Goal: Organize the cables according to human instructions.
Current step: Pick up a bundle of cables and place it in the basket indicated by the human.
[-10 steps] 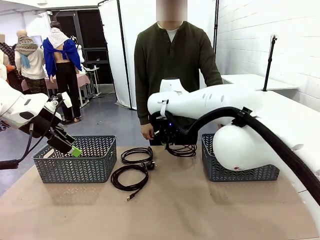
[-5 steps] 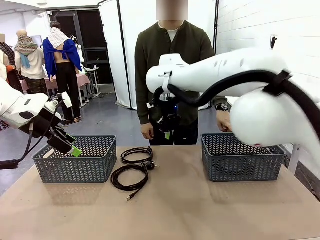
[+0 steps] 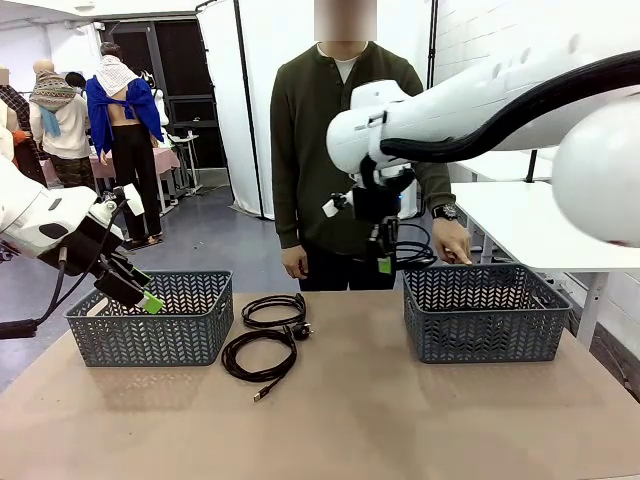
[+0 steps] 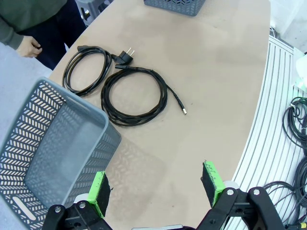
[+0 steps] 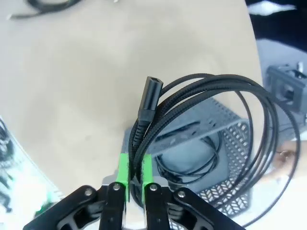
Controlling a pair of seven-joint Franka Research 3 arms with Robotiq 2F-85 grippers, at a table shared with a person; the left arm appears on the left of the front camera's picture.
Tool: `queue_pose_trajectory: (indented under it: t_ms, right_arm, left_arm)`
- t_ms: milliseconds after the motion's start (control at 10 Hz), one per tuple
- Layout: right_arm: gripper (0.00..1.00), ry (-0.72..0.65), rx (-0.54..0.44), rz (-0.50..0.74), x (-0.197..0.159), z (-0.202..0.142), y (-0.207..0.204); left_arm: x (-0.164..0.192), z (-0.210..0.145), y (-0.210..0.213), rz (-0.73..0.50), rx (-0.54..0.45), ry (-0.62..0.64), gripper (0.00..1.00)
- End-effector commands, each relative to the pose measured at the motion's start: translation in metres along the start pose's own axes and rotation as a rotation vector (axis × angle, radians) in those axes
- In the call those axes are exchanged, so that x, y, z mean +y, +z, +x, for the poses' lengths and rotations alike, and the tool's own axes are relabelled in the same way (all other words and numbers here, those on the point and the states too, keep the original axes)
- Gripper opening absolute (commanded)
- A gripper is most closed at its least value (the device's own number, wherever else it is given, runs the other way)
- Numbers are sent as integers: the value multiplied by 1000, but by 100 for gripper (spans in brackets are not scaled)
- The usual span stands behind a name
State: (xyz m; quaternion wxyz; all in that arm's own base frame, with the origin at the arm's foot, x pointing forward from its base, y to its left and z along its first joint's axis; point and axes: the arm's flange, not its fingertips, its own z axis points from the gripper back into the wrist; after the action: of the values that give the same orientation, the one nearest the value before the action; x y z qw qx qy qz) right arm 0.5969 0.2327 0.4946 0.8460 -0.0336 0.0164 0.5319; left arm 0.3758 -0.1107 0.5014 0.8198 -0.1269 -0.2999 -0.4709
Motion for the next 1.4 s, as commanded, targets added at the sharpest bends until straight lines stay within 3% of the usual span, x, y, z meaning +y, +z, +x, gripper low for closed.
queue_pose_trajectory:
  t_ms: [0,300,400,1300]
  right_arm:
    - [0,90,-45,1,-3,-41,-8]
    - [0,39,-75,26,-14,-64,-17]
    - [0,64,-19,10,-17,-50,-5]
    - [0,68,-30,16,-14,-50,-7]
  left_arm:
    - [3,-4,-1,-16,-13,-13,100]
    - [3,-4,-1,-16,-13,-13,100]
    - [3,-4,-1,-16,-13,-13,100]
    - [3,-4,-1,-16,-13,-13,100]
